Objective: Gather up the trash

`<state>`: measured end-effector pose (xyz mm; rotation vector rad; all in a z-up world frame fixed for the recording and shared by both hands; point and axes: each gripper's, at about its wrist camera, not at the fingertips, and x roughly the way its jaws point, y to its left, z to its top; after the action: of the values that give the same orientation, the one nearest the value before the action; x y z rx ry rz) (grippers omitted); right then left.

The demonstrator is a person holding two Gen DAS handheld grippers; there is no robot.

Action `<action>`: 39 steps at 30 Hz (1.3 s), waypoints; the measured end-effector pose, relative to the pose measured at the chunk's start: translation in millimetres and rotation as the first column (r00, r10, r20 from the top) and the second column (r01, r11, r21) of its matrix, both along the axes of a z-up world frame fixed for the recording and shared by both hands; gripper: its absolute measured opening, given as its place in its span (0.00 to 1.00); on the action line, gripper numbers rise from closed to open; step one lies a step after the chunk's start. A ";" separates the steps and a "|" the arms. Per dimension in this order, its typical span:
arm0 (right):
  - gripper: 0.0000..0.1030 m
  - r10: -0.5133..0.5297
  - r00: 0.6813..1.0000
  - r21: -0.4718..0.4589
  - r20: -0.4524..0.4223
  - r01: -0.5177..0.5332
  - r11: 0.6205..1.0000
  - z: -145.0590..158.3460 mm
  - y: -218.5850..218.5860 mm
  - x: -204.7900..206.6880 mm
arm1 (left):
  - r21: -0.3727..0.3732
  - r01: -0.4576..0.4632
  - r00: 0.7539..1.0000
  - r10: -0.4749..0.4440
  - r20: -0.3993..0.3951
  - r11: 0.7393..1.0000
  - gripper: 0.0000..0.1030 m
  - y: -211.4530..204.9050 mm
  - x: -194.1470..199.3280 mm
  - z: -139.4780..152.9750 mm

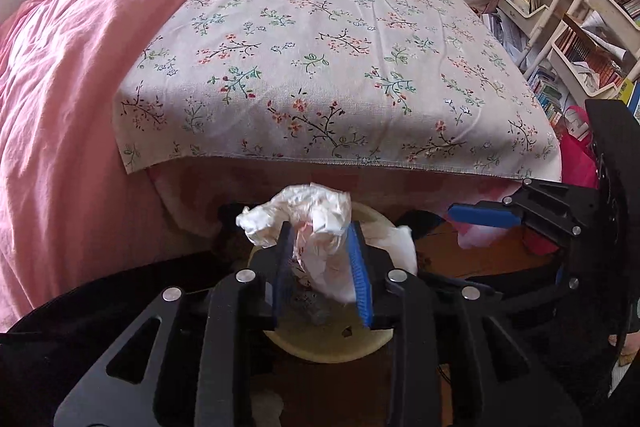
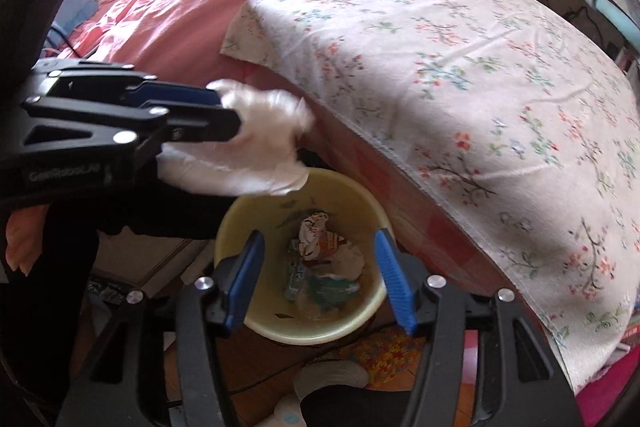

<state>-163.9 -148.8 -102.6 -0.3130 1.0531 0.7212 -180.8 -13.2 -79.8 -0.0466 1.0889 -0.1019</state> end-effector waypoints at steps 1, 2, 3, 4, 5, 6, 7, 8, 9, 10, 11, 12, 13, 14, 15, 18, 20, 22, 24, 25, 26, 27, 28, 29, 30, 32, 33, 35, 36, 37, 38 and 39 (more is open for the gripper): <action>0.57 -0.018 1.000 -0.006 0.004 0.018 1.000 0.5 -4.0 0.7 | -0.003 -0.003 1.000 0.003 -0.001 1.000 0.35 0.0 -1.4 -0.1; 0.60 -0.033 0.999 -0.012 0.010 0.033 0.999 1.9 -7.3 0.4 | -0.008 -0.004 1.000 0.004 0.001 1.000 0.37 -0.2 -2.9 0.1; 0.62 -0.050 0.999 -0.019 0.018 0.050 0.999 2.9 -10.0 0.5 | -0.014 -0.005 1.000 0.005 0.003 1.000 0.40 0.0 -4.4 0.4; 0.64 -0.064 0.997 -0.025 0.030 0.065 0.998 4.5 -13.0 0.1 | -0.016 -0.004 1.000 0.004 0.004 1.000 0.42 -0.2 -5.5 0.7; 0.67 -0.077 0.996 -0.031 0.045 0.079 0.996 6.1 -15.4 -0.3 | -0.018 -0.003 1.000 0.003 0.006 1.000 0.44 -0.8 -6.5 1.1; 0.68 -0.092 0.994 -0.038 0.061 0.094 0.995 7.1 -16.4 -1.6 | -0.023 -0.004 1.000 0.004 0.009 1.000 0.46 -0.4 -6.9 1.7; 0.71 -0.116 0.990 -0.044 0.079 0.119 0.992 8.9 -19.1 -1.4 | -0.024 -0.006 1.000 0.006 0.014 1.000 0.50 -0.5 -6.8 2.9; 0.73 -0.138 0.986 -0.047 0.092 0.143 0.989 9.7 -23.6 -1.1 | -0.023 -0.009 1.000 0.009 0.023 1.000 0.52 -0.2 -6.5 4.4; 0.75 -0.163 0.981 -0.048 0.101 0.169 0.984 10.3 -29.2 0.5 | -0.022 -0.012 0.999 0.013 0.037 1.000 0.55 0.1 -6.1 6.3; 0.77 -0.193 0.974 -0.048 0.116 0.199 0.979 12.0 -34.0 1.1 | -0.021 -0.015 0.999 0.016 0.051 1.000 0.59 -0.1 -5.8 8.6; 0.80 -0.222 0.965 -0.049 0.136 0.230 0.972 14.2 -38.2 1.4 | -0.013 -0.022 0.997 0.023 0.070 1.000 0.61 -0.1 -4.4 11.8; 0.82 -0.245 0.957 -0.053 0.156 0.256 0.965 16.5 -41.9 2.1 | -0.005 -0.029 0.996 0.029 0.089 1.000 0.64 0.6 -3.8 14.5; 0.87 -0.271 0.944 -0.059 0.186 0.286 0.956 19.1 -45.0 1.9 | 0.005 -0.036 0.993 0.036 0.114 0.999 0.69 0.5 -2.5 18.4; 0.90 -0.291 0.932 -0.064 0.216 0.311 0.948 22.1 -45.5 0.5 | 0.014 -0.043 0.990 0.040 0.133 0.999 0.71 0.6 -0.9 21.5; 0.91 -0.307 0.919 -0.065 0.248 0.332 0.941 25.5 -47.6 0.3 | 0.022 -0.050 0.986 0.046 0.158 0.998 0.74 1.0 1.5 25.4; 0.93 -0.349 0.881 -0.055 0.318 0.385 0.921 33.1 -48.6 1.2 | 0.033 -0.074 0.973 0.065 0.222 0.997 0.83 3.1 12.0 35.5; 0.93 -0.385 0.850 -0.041 0.361 0.427 0.904 38.3 -53.0 4.4 | 0.043 -0.090 0.962 0.076 0.263 0.995 0.87 3.2 21.6 41.9; 0.93 -0.425 0.812 -0.021 0.400 0.471 0.882 43.6 -56.2 7.5 | 0.049 -0.097 0.954 0.079 0.289 0.994 0.90 3.5 30.8 47.3; 0.93 -0.461 0.773 0.009 0.436 0.508 0.861 50.1 -59.5 9.7 | 0.056 -0.093 0.947 0.070 0.314 0.994 0.91 1.7 40.9 54.7; 0.93 -0.479 0.751 0.024 0.454 0.527 0.849 53.2 -61.6 10.7 | 0.064 -0.086 0.943 0.060 0.328 0.994 0.92 0.2 45.5 58.5; 0.93 -0.496 0.731 0.035 0.469 0.545 0.837 55.7 -63.2 11.5 | 0.074 -0.082 0.937 0.051 0.345 0.994 0.93 -1.7 49.8 62.4; 0.93 -0.507 0.717 0.043 0.479 0.558 0.829 58.2 -68.0 11.6 | 0.079 -0.078 0.932 0.045 0.360 0.994 0.93 -3.3 54.0 66.3; 0.93 -0.517 0.700 0.051 0.493 0.570 0.820 60.2 -69.5 12.2 | 0.080 -0.075 0.928 0.040 0.370 0.994 0.93 -4.6 58.1 68.9; 0.93 -0.525 0.686 0.059 0.504 0.579 0.813 62.1 -70.4 13.8 | 0.079 -0.072 0.926 0.037 0.376 0.994 0.93 -5.8 63.2 71.0; 0.93 -0.533 0.671 0.066 0.516 0.589 0.805 63.9 -70.6 14.2 | 0.078 -0.071 0.925 0.036 0.378 0.994 0.93 -7.2 67.4 73.0; 0.93 -0.545 0.634 0.078 0.549 0.610 0.788 68.0 -69.7 14.2 | 0.085 -0.071 0.925 0.034 0.379 0.994 0.93 -9.7 75.5 75.7; 0.93 -0.546 0.627 0.083 0.556 0.611 0.787 69.8 -69.3 14.9 | 0.088 -0.070 0.925 0.032 0.379 0.994 0.93 -11.2 76.9 76.2; 0.93 -0.550 0.626 0.096 0.553 0.608 0.788 72.2 -69.2 15.4 | 0.092 -0.072 0.925 0.032 0.380 0.993 0.93 -12.4 78.3 76.2; 0.93 -0.552 0.624 0.099 0.553 0.608 0.788 72.8 -69.1 16.1 | 0.092 -0.072 0.925 0.033 0.378 0.993 0.93 -13.3 78.4 75.4; 0.93 -0.552 0.623 0.099 0.554 0.609 0.787 73.1 -69.0 17.0 | 0.090 -0.070 0.928 0.031 0.372 0.994 0.93 -13.0 78.6 74.6; 0.93 -0.553 0.620 0.099 0.556 0.611 0.785 73.7 -68.5 17.8 | 0.089 -0.068 0.930 0.031 0.365 0.994 0.93 -13.2 78.7 73.5; 0.93 -0.555 0.615 0.101 0.560 0.614 0.783 74.6 -68.2 18.1 | 0.090 -0.069 0.933 0.032 0.359 0.994 0.93 -13.3 78.8 72.6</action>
<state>-145.8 -217.0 -28.0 -0.2222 0.5502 -0.0498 -102.0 -26.5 -7.2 0.0345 0.7264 -0.0074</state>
